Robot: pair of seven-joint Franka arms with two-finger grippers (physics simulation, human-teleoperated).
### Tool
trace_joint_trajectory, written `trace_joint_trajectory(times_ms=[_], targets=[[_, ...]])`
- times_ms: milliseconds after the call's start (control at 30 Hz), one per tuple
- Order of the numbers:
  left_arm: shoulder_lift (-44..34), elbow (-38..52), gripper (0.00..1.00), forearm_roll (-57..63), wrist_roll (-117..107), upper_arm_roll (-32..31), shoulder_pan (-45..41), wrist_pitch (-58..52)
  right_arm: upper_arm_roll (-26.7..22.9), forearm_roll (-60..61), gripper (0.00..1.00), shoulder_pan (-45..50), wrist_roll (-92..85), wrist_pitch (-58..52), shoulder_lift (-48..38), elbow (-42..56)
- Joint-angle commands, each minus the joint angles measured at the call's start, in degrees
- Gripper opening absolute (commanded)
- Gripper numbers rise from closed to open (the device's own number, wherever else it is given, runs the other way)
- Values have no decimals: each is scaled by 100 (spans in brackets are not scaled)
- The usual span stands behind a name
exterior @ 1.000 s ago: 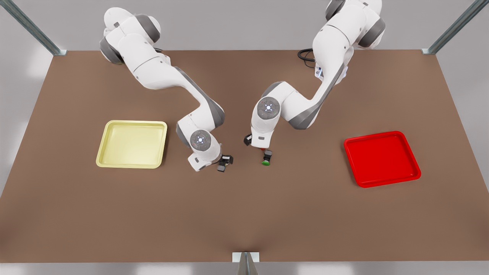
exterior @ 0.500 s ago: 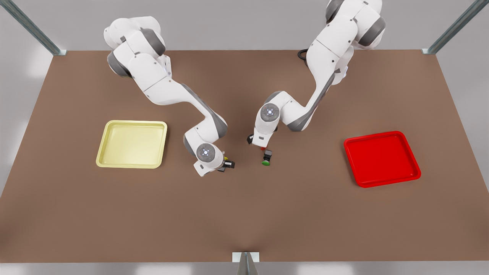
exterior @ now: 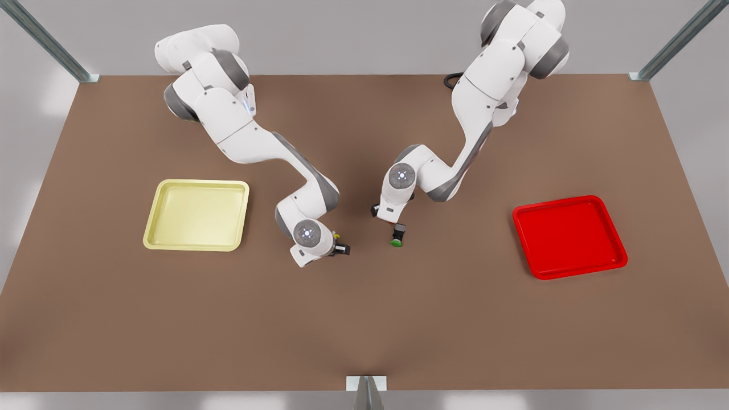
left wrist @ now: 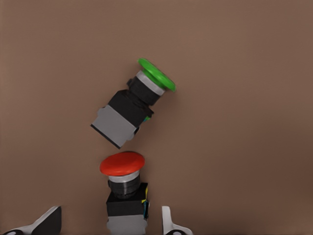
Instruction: Place the switches on the corresponding trays according to their colors
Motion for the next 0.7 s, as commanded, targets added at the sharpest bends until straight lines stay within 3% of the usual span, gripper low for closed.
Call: trace_joint_trajectory(times_ms=[0,67,100,133,167,233,433,533,600,667], targets=[[0,5,99,26,0,0,0,0,0,-5,100,0,0,0,0,0],[17,-4,99,26,0,0,0,9,0,-5,100,0,0,70,0,-9],[44,-4,99,26,0,0,0,53,0,-5,89,0,0,70,8,-9],[70,-4,99,35,0,0,0,88,0,-5,67,0,-9,70,8,-9],[79,-4,99,26,-9,0,0,105,0,-5,56,0,-9,70,0,0],[149,-4,99,26,-70,-9,0,308,0,4,46,0,-18,70,0,0],[184,-267,97,17,-62,-9,-9,484,0,13,49,-18,-26,-26,-18,123],[184,-267,74,17,-70,-9,-26,484,0,-14,50,-44,-106,-26,-44,123],[193,-267,72,17,-70,-9,-26,484,0,-22,53,-44,-114,0,-27,106],[193,-267,67,17,-79,-9,-26,475,0,-22,64,-35,-106,26,-18,97]])
